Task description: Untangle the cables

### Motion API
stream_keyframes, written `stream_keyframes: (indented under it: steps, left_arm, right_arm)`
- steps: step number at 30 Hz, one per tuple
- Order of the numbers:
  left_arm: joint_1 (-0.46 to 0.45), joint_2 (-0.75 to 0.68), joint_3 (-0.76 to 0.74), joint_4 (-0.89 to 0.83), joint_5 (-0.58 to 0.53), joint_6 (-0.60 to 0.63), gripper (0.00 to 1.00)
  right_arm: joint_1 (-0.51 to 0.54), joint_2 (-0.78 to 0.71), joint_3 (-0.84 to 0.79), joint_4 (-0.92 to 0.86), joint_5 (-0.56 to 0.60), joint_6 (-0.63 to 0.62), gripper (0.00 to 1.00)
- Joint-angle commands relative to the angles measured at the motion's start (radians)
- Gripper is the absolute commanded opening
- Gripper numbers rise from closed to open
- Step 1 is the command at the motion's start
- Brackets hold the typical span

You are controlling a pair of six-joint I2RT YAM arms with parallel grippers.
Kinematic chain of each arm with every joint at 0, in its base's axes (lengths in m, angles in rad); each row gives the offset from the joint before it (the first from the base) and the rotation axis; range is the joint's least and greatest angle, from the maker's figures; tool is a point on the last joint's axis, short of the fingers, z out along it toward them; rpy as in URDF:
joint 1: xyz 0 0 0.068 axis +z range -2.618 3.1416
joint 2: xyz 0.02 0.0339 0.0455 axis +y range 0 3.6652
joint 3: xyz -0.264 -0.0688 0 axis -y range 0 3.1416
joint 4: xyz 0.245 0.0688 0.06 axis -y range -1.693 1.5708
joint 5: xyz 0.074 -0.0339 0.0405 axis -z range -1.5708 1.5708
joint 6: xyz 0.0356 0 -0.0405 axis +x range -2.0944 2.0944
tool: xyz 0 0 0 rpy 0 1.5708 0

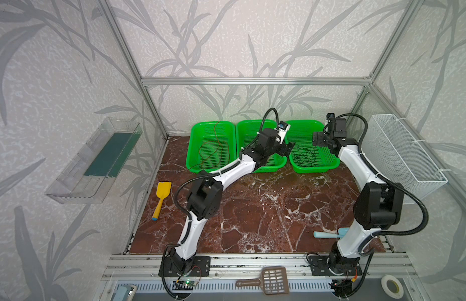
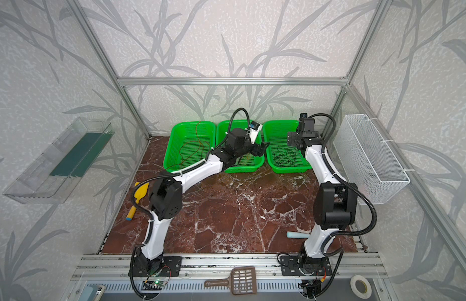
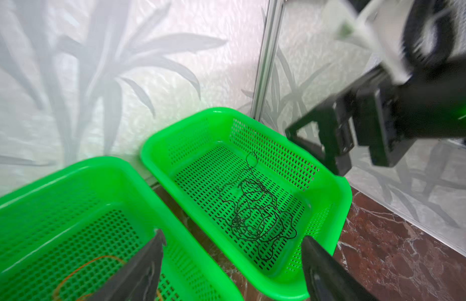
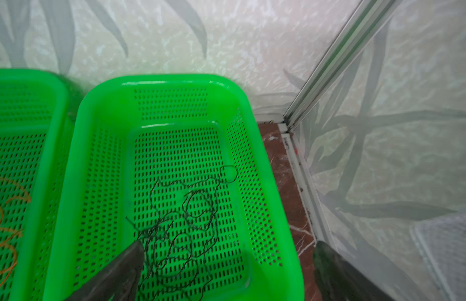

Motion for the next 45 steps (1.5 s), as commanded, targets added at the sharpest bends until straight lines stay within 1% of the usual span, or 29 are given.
stream_keyframes:
  steps: [1, 3, 5, 6, 8, 10, 11, 13, 14, 16, 17, 18, 19, 21, 22, 24, 25, 26, 28, 29, 30, 31, 32, 33, 36, 39, 41, 42, 45]
  left_arm:
    - [0.027, -0.197, -0.223, 0.072, -0.052, 0.042, 0.84]
    - [0.06, -0.335, -0.37, 0.044, -0.093, 0.032, 0.84]
    - [0.102, -0.49, -0.538, 0.008, -0.169, 0.02, 0.84]
    - [0.12, -0.558, -0.614, -0.009, -0.223, 0.021, 0.84]
    - [0.172, -0.703, -0.786, -0.053, -0.366, 0.006, 0.88]
    - [0.23, -0.822, -0.942, -0.046, -0.477, 0.03, 0.91]
    - [0.261, -0.875, -1.012, -0.034, -0.556, 0.043, 0.93]
    - [0.341, -0.93, -1.113, -0.014, -0.653, 0.039, 0.95]
    - [0.388, -0.94, -1.154, -0.003, -0.697, 0.01, 0.95]
    - [0.446, -0.925, -1.233, 0.127, -0.756, -0.02, 0.95]
    - [0.465, -0.896, -1.268, 0.216, -0.739, -0.007, 0.95]
    - [0.482, -0.852, -1.294, 0.31, -0.718, 0.006, 0.95]
    - [0.501, -0.781, -1.311, 0.4, -0.703, 0.03, 0.95]
    - [0.516, -0.634, -1.305, 0.524, -0.708, 0.076, 0.95]
    - [0.515, -0.605, -1.294, 0.552, -0.697, 0.097, 0.95]
    - [0.546, -0.57, -1.325, 0.705, -0.536, 0.132, 0.95]
    - [0.561, -0.554, -1.324, 0.696, -0.543, 0.106, 0.95]
    - [0.582, -0.536, -1.342, 0.736, -0.517, 0.082, 0.95]
    - [0.626, -0.483, -1.392, 0.879, -0.465, 0.048, 0.95]
    - [0.634, -0.449, -1.409, 0.947, -0.449, 0.044, 0.95]
    - [0.634, -0.427, -1.41, 0.982, -0.454, 0.058, 0.96]
    - [0.634, -0.45, -1.386, 0.892, -0.458, 0.045, 0.96]
    - [0.636, -0.47, -1.349, 0.784, -0.485, 0.024, 0.99]
    - [0.644, -0.479, -1.342, 0.76, -0.475, 0.014, 0.99]
    - [0.643, -0.444, -1.38, 0.898, -0.455, 0.043, 0.99]
    - [0.643, -0.47, -1.362, 0.813, -0.457, 0.026, 0.99]
    - [0.654, -0.449, -1.36, 0.847, -0.436, 0.032, 0.99]
    - [0.652, -0.453, -1.356, 0.83, -0.435, 0.031, 0.99]
    - [0.663, -0.454, -1.343, 0.803, -0.406, 0.024, 0.99]
  right_arm:
    - [0.043, -0.097, -0.171, 0.013, -0.069, 0.012, 0.99]
    - [0.066, -0.171, -0.32, 0.139, -0.077, 0.013, 0.99]
    - [0.081, -0.236, -0.446, 0.223, -0.074, 0.02, 0.99]
    - [0.085, -0.26, -0.497, 0.257, -0.073, 0.017, 0.99]
    - [0.088, -0.303, -0.633, 0.397, -0.056, 0.014, 0.99]
    - [0.088, -0.322, -0.747, 0.539, -0.069, -0.012, 0.99]
    - [0.091, -0.322, -0.797, 0.613, -0.071, -0.032, 0.99]
    - [0.102, -0.307, -0.858, 0.692, -0.046, -0.054, 0.99]
    - [0.104, -0.296, -0.876, 0.701, -0.034, -0.055, 0.99]
    - [0.105, -0.256, -0.929, 0.821, -0.026, -0.054, 0.99]
    - [0.107, -0.242, -0.939, 0.871, -0.016, -0.061, 0.99]
    - [0.107, -0.249, -0.927, 0.837, -0.018, -0.032, 0.99]
    - [0.104, -0.234, -0.921, 0.837, -0.045, -0.043, 0.99]
    - [0.116, -0.208, -0.962, 0.954, -0.079, -0.078, 0.99]
    - [0.117, -0.215, -0.978, 0.976, -0.101, -0.086, 0.99]
    - [0.116, -0.256, -1.025, 1.0, -0.112, -0.084, 0.99]
    - [0.113, -0.254, -1.064, 1.067, -0.129, -0.087, 0.99]
    - [0.114, -0.233, -1.116, 1.195, -0.153, -0.104, 0.99]
    - [0.115, -0.162, -1.182, 1.43, -0.191, -0.127, 0.99]
    - [0.115, -0.172, -1.18, 1.405, -0.191, -0.127, 0.99]
    - [0.115, -0.196, -1.163, 1.334, -0.18, -0.121, 0.99]
    - [0.115, -0.222, -1.128, 1.225, -0.182, -0.12, 0.99]
    - [0.112, -0.232, -1.104, 1.164, -0.194, -0.121, 0.99]
    - [0.102, -0.219, -1.112, 1.199, -0.206, -0.111, 0.99]
    - [0.1, -0.192, -1.134, 1.284, -0.202, -0.105, 0.99]
    - [0.1, -0.201, -1.122, 1.248, -0.199, -0.102, 0.99]
    - [0.1, -0.216, -1.103, 1.185, -0.194, -0.098, 0.99]
    - [0.1, -0.219, -1.1, 1.174, -0.196, -0.099, 0.99]
    - [0.1, -0.211, -1.105, 1.198, -0.194, -0.098, 0.99]
